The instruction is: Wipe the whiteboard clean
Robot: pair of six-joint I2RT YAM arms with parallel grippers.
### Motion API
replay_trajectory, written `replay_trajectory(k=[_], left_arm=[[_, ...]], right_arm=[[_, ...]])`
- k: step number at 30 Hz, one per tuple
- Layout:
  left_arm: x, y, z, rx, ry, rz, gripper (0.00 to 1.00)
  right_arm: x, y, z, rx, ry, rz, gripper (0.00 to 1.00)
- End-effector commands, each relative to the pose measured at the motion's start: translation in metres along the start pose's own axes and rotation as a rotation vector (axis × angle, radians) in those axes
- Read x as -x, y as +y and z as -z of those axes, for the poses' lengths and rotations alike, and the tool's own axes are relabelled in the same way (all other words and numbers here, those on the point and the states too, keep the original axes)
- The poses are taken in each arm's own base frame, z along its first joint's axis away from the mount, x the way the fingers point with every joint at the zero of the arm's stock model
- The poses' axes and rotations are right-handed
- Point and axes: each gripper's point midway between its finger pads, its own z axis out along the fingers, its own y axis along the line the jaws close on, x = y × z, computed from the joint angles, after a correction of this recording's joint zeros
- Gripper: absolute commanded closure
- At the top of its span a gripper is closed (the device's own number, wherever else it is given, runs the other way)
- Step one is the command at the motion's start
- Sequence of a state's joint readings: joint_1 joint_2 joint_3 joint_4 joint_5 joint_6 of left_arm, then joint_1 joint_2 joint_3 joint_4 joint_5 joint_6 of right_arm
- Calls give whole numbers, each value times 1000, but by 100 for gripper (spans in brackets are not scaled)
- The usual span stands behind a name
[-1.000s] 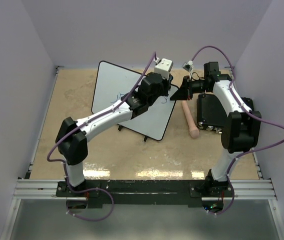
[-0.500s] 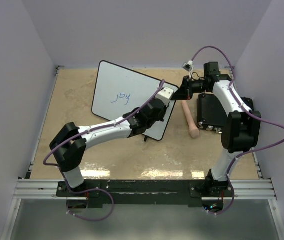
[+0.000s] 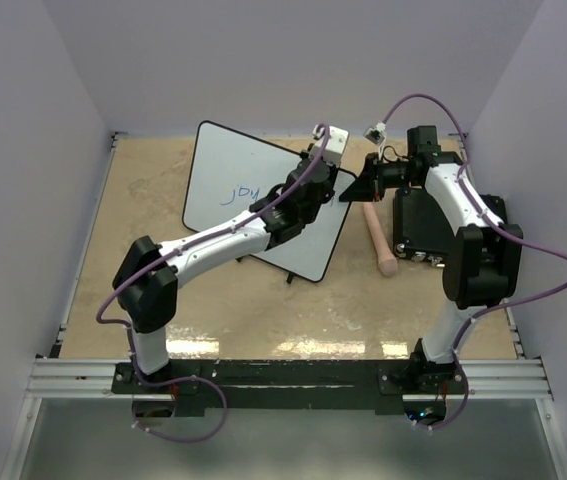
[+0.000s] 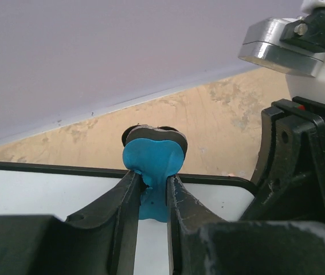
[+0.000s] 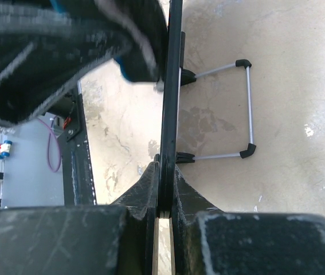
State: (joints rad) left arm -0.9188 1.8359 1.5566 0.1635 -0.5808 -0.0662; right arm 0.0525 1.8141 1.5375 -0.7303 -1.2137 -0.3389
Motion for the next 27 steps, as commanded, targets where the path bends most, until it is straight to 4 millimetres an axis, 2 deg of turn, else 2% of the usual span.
replay_trajectory(k=[1, 2, 3, 5, 6, 7, 10, 12, 14, 16, 17, 18, 20, 21, 23, 27], left_arm=[[6, -6, 1, 1, -33, 33, 100], [4, -9, 7, -12, -23, 39, 100], [-12, -15, 13, -36, 7, 26, 100], [-23, -27, 28, -78, 32, 31, 100], [-38, -30, 33, -86, 60, 14, 100], [-44, -36, 40, -99, 73, 10, 100], [-69, -34, 48, -88, 148, 15, 100], [-77, -32, 48, -68, 173, 23, 100], [-72, -30, 45, -56, 150, 22, 100], [-52, -20, 33, -21, 102, 40, 100], [-36, -18, 24, -6, 72, 53, 100], [-27, -6, 13, 24, 59, 68, 100], [-5, 1, -2, 46, 18, 76, 100], [2, 9, -9, 65, 0, 77, 100], [17, 12, -17, 74, -34, 87, 100], [20, 11, -25, 69, -44, 86, 100]], right_arm=[[6, 19, -4, 24, -5, 90, 100], [6, 19, -4, 23, -6, 87, 100], [7, 19, -4, 23, -7, 88, 100], [7, 18, -4, 23, -7, 82, 100], [8, 18, -4, 23, -8, 85, 100], [9, 18, -4, 22, -8, 83, 100], [9, 17, -4, 24, -9, 81, 100], [9, 17, -4, 22, -9, 83, 100], [8, 19, -4, 23, -8, 83, 100], [7, 18, -4, 21, -6, 82, 100], [7, 19, -4, 22, -6, 84, 100], [6, 18, -5, 22, -6, 82, 100], [6, 18, -5, 22, -6, 81, 100], [6, 19, -4, 21, -6, 85, 100], [5, 20, -5, 22, -4, 83, 100], [5, 20, -4, 18, -6, 87, 100]])
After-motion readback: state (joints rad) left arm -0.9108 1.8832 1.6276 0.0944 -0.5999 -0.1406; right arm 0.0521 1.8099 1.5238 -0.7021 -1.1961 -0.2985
